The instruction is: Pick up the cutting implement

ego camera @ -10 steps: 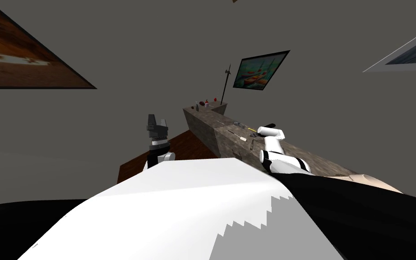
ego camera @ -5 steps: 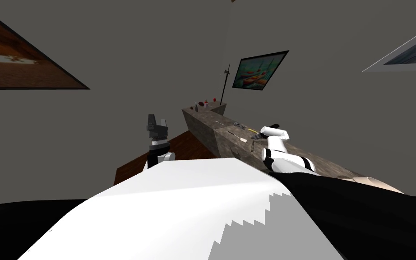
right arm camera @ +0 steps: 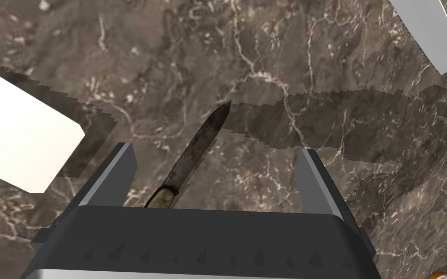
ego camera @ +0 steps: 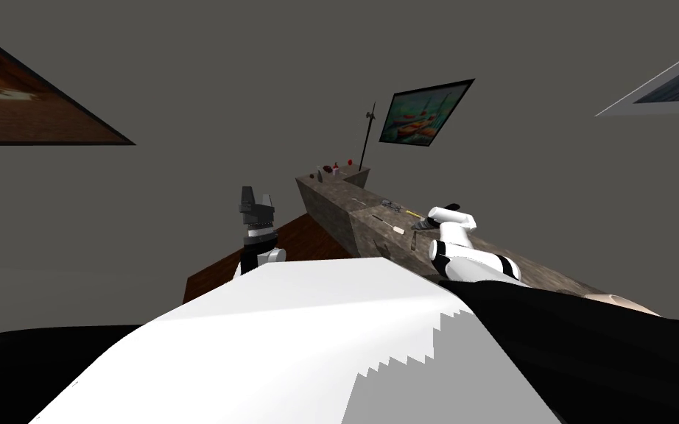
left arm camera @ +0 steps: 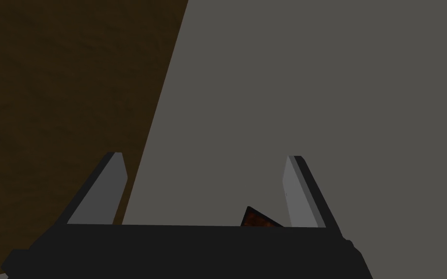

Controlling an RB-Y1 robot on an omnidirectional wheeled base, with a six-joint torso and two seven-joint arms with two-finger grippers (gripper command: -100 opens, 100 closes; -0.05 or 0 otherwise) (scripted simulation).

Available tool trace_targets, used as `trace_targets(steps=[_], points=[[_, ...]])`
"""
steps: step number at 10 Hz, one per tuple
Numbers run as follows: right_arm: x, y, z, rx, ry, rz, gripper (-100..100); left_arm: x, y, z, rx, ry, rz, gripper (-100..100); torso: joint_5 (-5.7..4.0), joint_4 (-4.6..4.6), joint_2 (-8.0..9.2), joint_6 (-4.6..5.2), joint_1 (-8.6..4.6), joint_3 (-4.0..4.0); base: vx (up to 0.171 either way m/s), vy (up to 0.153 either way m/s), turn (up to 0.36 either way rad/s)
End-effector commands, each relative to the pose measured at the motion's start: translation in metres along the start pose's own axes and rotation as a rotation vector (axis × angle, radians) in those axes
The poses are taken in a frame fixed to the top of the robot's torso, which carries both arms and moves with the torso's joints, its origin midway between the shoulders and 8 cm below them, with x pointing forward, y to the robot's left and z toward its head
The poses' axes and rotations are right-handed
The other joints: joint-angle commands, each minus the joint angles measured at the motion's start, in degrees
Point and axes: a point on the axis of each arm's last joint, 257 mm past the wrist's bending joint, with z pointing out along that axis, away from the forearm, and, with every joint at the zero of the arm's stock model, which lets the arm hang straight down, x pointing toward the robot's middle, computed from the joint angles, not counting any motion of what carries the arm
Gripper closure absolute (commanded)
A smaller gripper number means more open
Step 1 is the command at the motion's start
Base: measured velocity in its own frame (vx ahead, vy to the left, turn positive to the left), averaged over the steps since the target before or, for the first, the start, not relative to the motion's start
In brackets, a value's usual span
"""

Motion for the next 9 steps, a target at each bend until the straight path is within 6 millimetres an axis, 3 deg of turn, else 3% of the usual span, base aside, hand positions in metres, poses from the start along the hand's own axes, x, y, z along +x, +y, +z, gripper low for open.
trace_targets(steps=[1, 6, 9], points=[[0.000, 0.000, 0.001, 0.001, -0.002, 0.001, -100, 0.000, 0.000, 0.000, 0.000, 0.000, 0.000, 0, 0.00, 0.00, 0.00, 0.00, 0.00, 0.00, -0.006, -0.004, -0.022], [0.000, 0.000, 0.001, 0.001, -0.002, 0.001, -100, 0.000, 0.000, 0.000, 0.000, 0.000, 0.000, 0, 0.00, 0.02, 0.05, 0.00, 0.00, 0.03, 0.001, 0.000, 0.000], [-0.023, -0.006, 0.002, 0.049, -0.060, 0.092, -100, 0.000, 0.000, 0.000, 0.000, 0.000, 0.000, 0, -0.01, -0.02, -0.12, 0.01, -0.03, -0.06, 0.044, -0.007, -0.033]])
